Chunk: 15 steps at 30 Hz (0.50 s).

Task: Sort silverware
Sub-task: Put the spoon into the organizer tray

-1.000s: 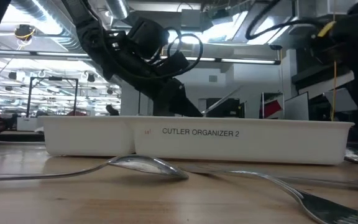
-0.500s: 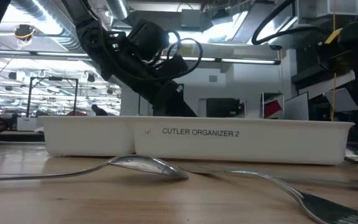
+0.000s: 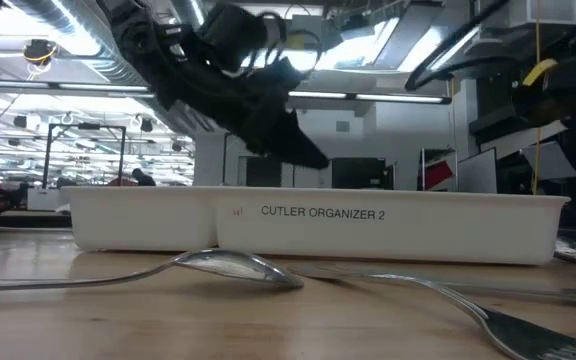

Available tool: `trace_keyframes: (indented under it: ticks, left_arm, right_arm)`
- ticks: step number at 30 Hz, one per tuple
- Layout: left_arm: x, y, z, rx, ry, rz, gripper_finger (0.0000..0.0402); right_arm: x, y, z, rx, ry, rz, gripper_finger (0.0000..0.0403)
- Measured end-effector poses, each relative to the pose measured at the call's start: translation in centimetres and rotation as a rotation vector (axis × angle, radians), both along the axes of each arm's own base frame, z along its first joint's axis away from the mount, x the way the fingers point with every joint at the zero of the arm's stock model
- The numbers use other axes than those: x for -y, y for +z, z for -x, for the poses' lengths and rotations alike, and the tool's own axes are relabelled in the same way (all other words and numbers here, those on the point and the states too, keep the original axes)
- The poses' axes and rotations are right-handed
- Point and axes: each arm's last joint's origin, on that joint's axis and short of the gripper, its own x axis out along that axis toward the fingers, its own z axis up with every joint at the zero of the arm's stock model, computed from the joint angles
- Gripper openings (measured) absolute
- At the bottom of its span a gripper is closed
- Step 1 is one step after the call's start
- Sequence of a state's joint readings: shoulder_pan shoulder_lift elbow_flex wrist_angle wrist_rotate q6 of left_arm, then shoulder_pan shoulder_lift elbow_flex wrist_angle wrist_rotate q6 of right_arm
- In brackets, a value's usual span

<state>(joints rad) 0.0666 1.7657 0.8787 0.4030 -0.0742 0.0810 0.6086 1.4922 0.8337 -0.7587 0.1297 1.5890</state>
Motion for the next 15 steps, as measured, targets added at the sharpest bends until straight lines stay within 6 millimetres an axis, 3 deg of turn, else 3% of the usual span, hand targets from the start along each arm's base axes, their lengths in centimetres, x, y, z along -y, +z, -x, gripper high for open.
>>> trace_keyframes:
  ticks: [11, 15]
  left_arm:
    - [1.3, 3.4, 0.7, 0.099, -0.034, -0.002, 0.0155]
    - [1.6, 4.1, 1.0, 0.116, -0.042, -0.002, 0.0155]
  right_arm:
    - [-0.3, -3.0, -0.4, -0.119, -0.001, 0.098, 0.0146]
    - [-0.4, -3.4, -0.6, -0.117, 0.000, 0.107, 0.0126]
